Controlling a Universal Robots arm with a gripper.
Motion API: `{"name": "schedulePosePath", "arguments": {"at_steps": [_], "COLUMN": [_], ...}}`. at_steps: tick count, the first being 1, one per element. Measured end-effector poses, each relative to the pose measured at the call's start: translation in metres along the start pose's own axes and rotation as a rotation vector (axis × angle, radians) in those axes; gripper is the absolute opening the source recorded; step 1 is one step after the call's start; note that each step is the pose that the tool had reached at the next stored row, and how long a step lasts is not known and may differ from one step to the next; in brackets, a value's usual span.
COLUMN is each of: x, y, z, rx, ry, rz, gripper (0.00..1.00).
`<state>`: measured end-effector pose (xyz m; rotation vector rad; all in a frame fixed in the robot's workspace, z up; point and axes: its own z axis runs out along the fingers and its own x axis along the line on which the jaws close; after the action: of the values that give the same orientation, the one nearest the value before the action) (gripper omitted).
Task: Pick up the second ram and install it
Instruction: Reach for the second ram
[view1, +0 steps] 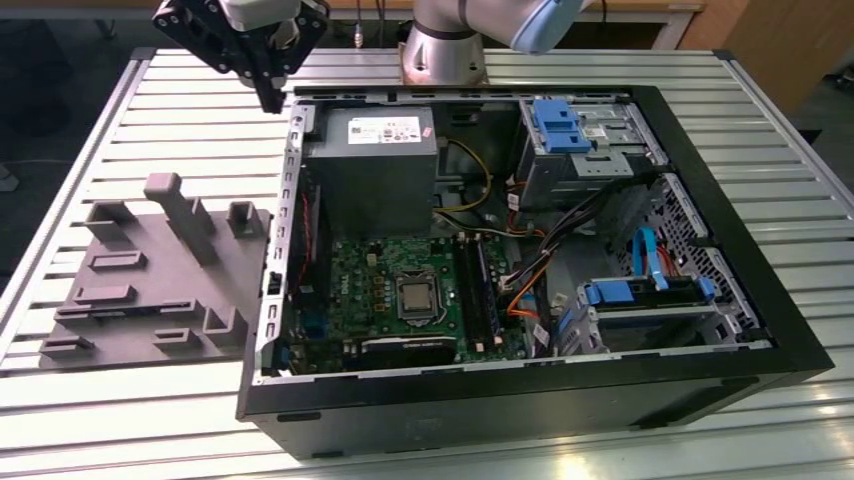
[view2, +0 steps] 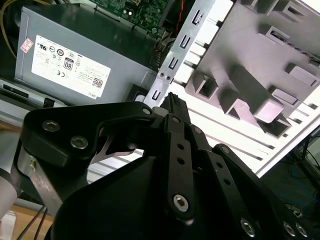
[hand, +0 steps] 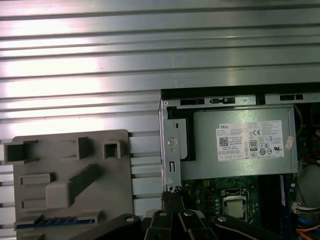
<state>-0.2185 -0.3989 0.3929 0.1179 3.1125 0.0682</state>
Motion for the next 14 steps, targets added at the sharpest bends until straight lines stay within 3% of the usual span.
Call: {"name": "schedulePosePath", "arguments": {"at_steps": [14], "x": [0.0056], "y": [-0.0004], "z": [-0.0002], "rx": [0.0000], "ry": [0.0000], "rz": [0.000], "gripper": [0.11]}}
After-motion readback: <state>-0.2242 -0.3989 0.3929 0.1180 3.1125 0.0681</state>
